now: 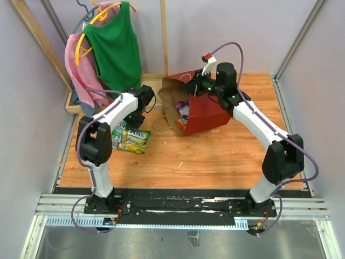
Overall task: Take the snacks out of the paper bag
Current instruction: Place the snack at the center of the board.
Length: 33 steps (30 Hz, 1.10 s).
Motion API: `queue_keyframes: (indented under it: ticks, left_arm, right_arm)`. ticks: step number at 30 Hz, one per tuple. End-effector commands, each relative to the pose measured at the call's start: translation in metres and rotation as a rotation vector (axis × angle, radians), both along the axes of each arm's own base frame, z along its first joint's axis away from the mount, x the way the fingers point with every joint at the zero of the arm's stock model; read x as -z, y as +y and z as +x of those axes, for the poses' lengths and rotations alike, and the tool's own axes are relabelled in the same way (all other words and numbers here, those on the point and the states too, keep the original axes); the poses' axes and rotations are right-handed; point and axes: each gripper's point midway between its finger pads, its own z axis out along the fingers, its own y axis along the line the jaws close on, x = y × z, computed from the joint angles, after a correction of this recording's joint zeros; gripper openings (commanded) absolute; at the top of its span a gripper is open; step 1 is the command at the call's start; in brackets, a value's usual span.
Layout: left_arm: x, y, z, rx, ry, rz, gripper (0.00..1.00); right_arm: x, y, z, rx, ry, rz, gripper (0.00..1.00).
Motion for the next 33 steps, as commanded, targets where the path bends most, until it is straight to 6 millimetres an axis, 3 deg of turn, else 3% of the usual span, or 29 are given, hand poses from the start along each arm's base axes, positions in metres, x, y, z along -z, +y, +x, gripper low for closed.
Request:
queue_keyframes:
  ticks: [1, 7, 12, 13, 17, 18, 20, 23, 27, 28, 31, 33]
  left_arm:
    - [-0.017, 0.015, 0.029, 0.016, -0.127, 0.015, 0.0]
    - [-0.002, 0.007, 0.048, 0.151, -0.191, -0.043, 0.01]
    - [-0.008, -0.012, 0.062, 0.354, -0.327, -0.126, 0.05]
    - [-0.013, -0.019, 0.065, 0.408, -0.385, -0.168, 0.13]
    - [-0.035, -0.025, 0.067, 0.49, -0.564, -0.212, 0.72]
    - [-0.036, -0.02, 0.065, 0.484, -0.556, -0.188, 0.82]
    - [-0.038, -0.01, 0.064, 0.464, -0.53, -0.14, 0.88]
    - [-0.051, -0.01, 0.066, 0.495, -0.556, -0.126, 0.88]
    - [-0.076, -0.051, 0.065, 0.759, -0.68, -0.184, 0.85]
    - [-0.072, -0.061, 0.063, 0.819, -0.644, -0.189, 0.78]
    - [-0.031, -0.088, 0.045, 0.935, -0.473, -0.225, 0.35]
    - [-0.01, -0.105, 0.026, 0.968, -0.423, -0.267, 0.12]
  right_arm:
    - [-0.007, -0.002, 0.004, 0.001, -0.02, 0.005, 0.01]
    - [-0.008, -0.003, 0.003, 0.001, -0.027, 0.001, 0.01]
    - [-0.008, -0.003, 0.003, 0.0, -0.028, 0.001, 0.01]
    - [-0.007, -0.002, 0.003, -0.004, -0.028, 0.0, 0.01]
    - [-0.007, -0.002, 0.002, -0.01, -0.027, 0.0, 0.01]
    - [-0.007, -0.002, 0.002, -0.011, -0.027, 0.001, 0.01]
    - [-0.008, -0.001, 0.003, -0.014, -0.028, 0.004, 0.01]
    - [-0.006, 0.001, 0.002, -0.022, -0.021, 0.007, 0.01]
    - [-0.006, 0.001, 0.002, -0.022, -0.021, 0.006, 0.01]
    - [-0.006, 0.001, 0.002, -0.025, -0.022, 0.008, 0.01]
    - [-0.004, 0.002, 0.002, -0.026, -0.019, 0.005, 0.01]
    - [-0.003, 0.002, 0.002, -0.025, -0.018, 0.0, 0.01]
